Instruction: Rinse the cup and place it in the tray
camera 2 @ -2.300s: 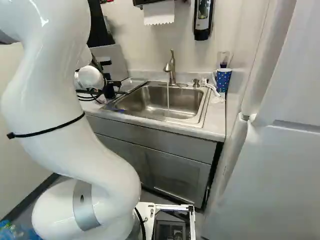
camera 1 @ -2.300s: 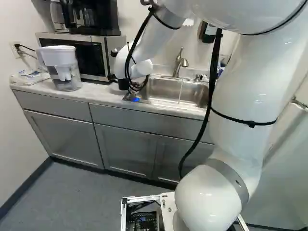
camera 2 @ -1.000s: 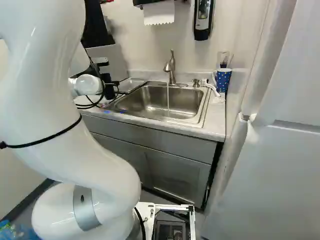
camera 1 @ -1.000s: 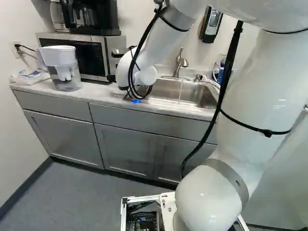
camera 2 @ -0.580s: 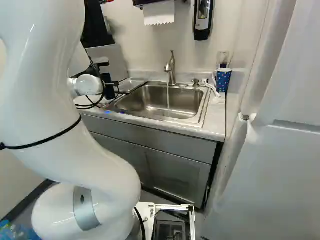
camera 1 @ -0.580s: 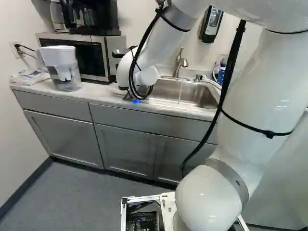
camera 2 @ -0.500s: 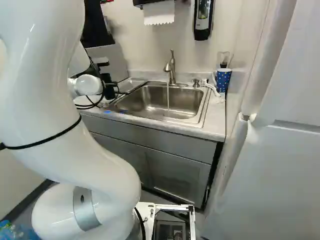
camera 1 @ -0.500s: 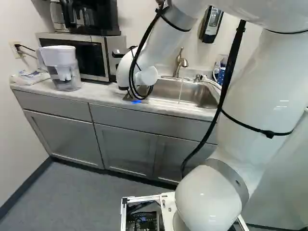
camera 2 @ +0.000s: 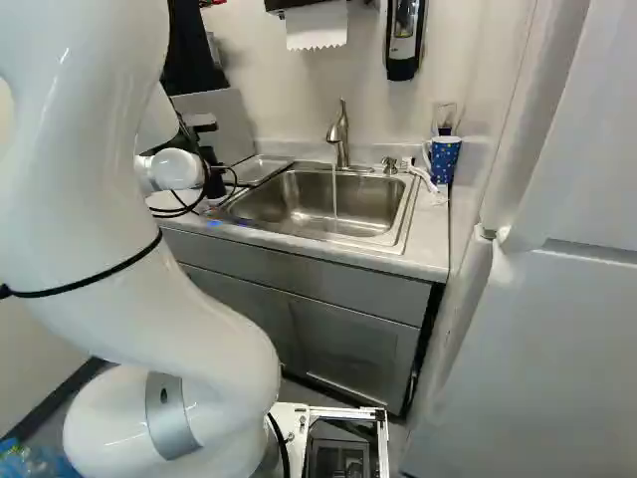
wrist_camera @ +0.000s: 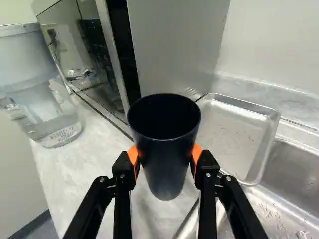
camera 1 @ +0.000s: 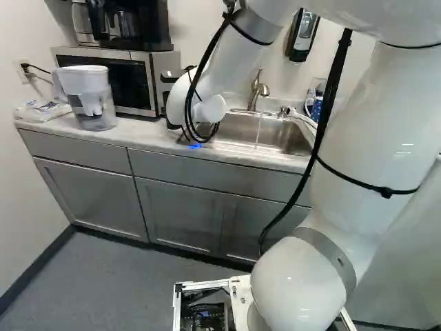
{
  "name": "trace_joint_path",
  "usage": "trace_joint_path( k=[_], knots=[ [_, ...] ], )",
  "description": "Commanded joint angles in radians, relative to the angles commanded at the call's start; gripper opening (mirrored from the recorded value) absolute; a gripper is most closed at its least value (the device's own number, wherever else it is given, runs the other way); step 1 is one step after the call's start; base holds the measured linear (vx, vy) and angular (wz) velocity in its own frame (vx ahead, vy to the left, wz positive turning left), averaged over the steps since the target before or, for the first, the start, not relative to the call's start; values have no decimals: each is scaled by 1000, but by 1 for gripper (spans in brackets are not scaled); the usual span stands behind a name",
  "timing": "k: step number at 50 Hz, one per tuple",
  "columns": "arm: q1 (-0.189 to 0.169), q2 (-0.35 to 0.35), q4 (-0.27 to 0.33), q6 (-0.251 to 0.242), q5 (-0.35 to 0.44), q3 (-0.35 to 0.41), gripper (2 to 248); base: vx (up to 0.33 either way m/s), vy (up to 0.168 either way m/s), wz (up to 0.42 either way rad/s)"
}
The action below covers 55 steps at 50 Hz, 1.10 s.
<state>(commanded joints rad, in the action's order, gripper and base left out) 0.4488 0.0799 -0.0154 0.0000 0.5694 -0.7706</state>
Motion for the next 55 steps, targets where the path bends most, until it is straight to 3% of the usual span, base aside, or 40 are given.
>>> trace_joint_path(
  k=[22, 55],
  knots=[
    [0, -30, 0, 0, -6, -7, 121, 0, 0, 0],
    [-24, -104, 0, 0, -109, -5, 121, 0, 0, 0]
  ],
)
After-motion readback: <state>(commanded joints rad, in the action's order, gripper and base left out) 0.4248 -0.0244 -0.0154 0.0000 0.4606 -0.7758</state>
